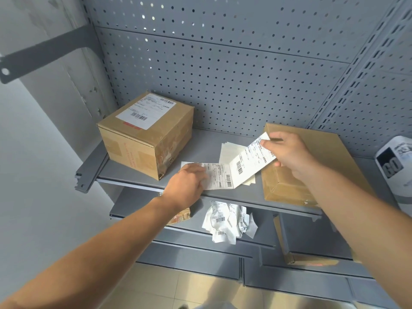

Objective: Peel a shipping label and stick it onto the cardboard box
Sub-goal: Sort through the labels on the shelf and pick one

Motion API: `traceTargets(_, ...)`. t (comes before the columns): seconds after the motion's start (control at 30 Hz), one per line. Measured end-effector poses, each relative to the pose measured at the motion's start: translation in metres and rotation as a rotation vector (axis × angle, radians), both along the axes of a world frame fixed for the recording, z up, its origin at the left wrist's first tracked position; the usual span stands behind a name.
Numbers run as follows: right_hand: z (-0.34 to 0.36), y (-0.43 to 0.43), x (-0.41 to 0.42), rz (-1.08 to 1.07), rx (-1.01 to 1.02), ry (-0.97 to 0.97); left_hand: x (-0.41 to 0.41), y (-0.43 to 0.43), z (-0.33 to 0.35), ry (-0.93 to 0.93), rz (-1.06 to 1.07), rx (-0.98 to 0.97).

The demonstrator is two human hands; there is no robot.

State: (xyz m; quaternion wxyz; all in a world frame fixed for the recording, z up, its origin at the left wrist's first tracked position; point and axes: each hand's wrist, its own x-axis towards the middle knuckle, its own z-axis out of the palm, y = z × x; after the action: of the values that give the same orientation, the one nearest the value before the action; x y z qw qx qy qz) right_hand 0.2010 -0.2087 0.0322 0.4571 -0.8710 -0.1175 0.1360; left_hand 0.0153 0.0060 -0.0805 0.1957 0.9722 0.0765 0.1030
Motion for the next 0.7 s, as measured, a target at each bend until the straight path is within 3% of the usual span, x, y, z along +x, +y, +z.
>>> traceTargets(0.27, -0.005, -0.005, -0.002, 0.041, -0.164, -0.145, 0.038, -0.017, 0.006, -0.037, -0.016, 0.005)
traceTargets(0.5, -0.006, -0.005, -0.006, 0.029, -0.212, -0.184, 0.067, -0.043, 0.003, 0.186, 0.049, 0.225)
traceTargets(0.7, -0.005, -0.013, -0.005, 0.028, -0.267, -0.194, 0.072, -0.050, 0.005, 0.246, 0.065, 0.329)
